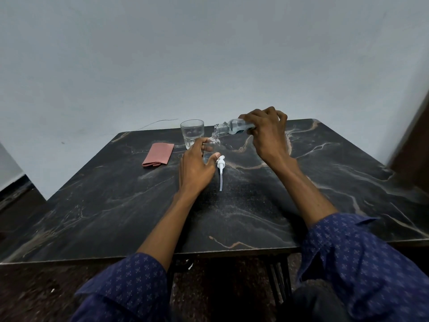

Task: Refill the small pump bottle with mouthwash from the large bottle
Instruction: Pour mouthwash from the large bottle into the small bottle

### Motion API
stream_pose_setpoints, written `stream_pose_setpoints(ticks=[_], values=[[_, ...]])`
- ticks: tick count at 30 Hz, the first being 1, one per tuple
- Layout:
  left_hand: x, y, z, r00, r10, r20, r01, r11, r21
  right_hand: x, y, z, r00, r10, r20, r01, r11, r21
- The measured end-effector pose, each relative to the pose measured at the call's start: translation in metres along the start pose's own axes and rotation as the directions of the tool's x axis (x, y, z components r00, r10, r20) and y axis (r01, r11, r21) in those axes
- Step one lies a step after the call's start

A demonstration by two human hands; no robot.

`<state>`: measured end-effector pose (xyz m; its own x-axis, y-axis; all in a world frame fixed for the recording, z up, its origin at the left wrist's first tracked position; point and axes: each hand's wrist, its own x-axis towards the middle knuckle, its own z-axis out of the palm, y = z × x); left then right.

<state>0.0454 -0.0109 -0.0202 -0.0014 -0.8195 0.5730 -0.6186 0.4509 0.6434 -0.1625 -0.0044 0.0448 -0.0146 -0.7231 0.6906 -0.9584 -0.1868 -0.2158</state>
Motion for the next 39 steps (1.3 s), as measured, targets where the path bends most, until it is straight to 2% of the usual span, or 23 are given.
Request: stream_pose_setpoints(ticks=[39], values=[[-0.0014, 0.0037, -0.0011, 1.000, -0.014, 0.002, 0.014, 1.000, 0.018, 0.0014, 0.0041, 0.0071, 0.999, -0.014, -0.039, 0.014, 1.000, 0.005]])
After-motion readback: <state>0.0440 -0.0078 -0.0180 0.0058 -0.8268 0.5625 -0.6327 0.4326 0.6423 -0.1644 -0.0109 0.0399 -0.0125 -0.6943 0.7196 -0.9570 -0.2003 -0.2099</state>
